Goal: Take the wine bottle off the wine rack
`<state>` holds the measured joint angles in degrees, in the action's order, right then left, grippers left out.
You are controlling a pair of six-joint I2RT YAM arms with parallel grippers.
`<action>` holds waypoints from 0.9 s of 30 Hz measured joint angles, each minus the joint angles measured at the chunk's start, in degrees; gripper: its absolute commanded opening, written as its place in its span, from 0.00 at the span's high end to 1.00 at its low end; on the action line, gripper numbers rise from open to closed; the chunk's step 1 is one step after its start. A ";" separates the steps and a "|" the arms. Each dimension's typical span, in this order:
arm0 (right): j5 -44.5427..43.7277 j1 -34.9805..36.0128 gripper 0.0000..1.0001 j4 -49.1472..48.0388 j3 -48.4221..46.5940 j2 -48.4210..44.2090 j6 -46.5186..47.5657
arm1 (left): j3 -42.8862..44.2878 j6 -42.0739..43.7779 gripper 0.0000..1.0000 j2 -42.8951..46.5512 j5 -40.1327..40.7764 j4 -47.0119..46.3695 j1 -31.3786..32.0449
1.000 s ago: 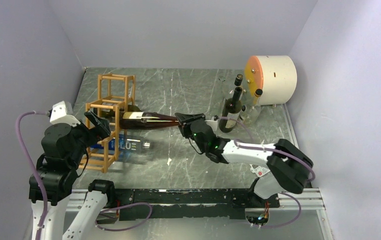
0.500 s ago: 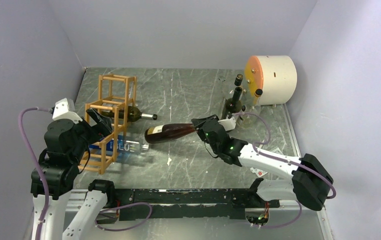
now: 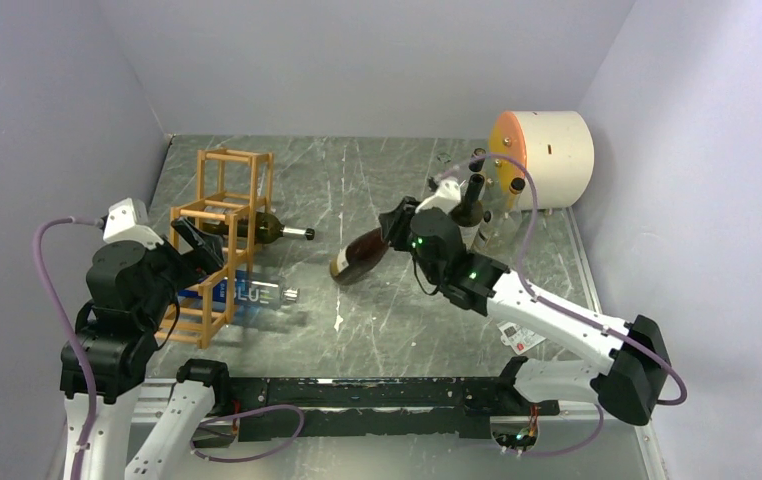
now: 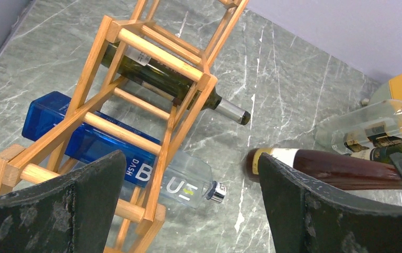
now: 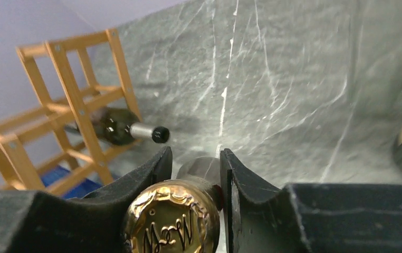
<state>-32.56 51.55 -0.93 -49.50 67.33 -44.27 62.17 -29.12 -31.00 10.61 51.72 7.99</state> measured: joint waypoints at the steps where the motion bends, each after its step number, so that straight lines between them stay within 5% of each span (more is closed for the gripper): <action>1: 1.03 -0.02 1.00 0.92 -1.70 0.15 4.37 | 0.00 0.00 0.02 0.11 -0.11 -0.04 0.00; 5: 4.96 -0.13 1.00 8.66 -13.62 3.69 22.29 | 0.02 0.20 0.02 0.31 -0.70 -0.20 0.00; 12: 9.03 -0.63 1.00 13.09 -27.28 8.15 37.11 | 0.00 0.24 0.02 0.31 -2.40 -1.40 0.00; 27: 10.32 -10.64 1.00 5.42 -21.44 11.15 44.65 | 0.00 -1.14 0.02 1.57 -6.01 -2.08 0.00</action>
<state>-22.24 40.91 4.49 -70.94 78.48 0.38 62.17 -30.26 -29.43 4.60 49.65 7.99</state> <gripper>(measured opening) 0.375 0.985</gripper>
